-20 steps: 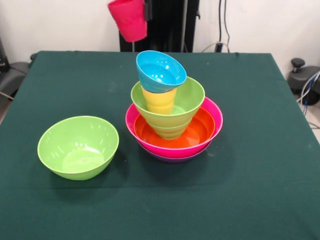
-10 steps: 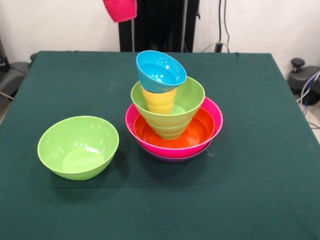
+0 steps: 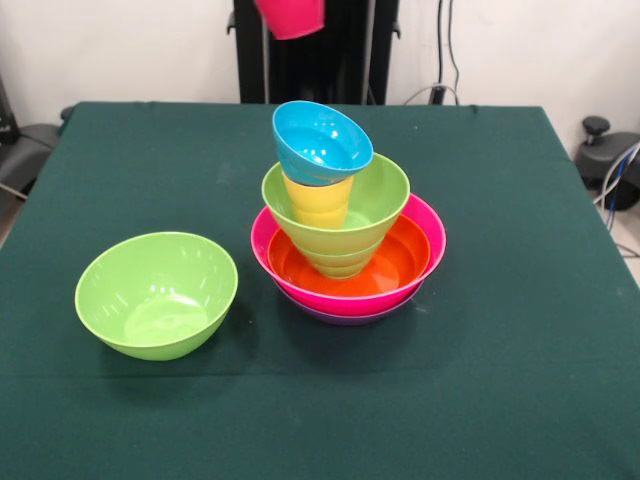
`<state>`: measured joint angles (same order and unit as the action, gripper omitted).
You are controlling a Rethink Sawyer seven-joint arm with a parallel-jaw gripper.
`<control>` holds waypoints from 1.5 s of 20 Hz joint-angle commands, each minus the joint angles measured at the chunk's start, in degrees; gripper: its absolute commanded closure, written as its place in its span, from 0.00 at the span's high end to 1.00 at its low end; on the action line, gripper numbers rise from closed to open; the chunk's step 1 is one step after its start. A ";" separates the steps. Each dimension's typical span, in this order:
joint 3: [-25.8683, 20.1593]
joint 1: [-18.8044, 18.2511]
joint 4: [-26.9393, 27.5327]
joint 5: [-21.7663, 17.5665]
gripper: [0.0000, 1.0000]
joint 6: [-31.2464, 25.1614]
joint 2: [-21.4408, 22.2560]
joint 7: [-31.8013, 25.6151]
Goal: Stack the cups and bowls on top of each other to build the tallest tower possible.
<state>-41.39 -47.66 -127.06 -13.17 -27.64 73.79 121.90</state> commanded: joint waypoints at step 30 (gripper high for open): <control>5.96 8.61 19.37 -6.82 0.00 -12.03 -16.03 -2.36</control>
<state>-38.28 -41.78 -110.45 -16.13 -32.51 60.99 121.90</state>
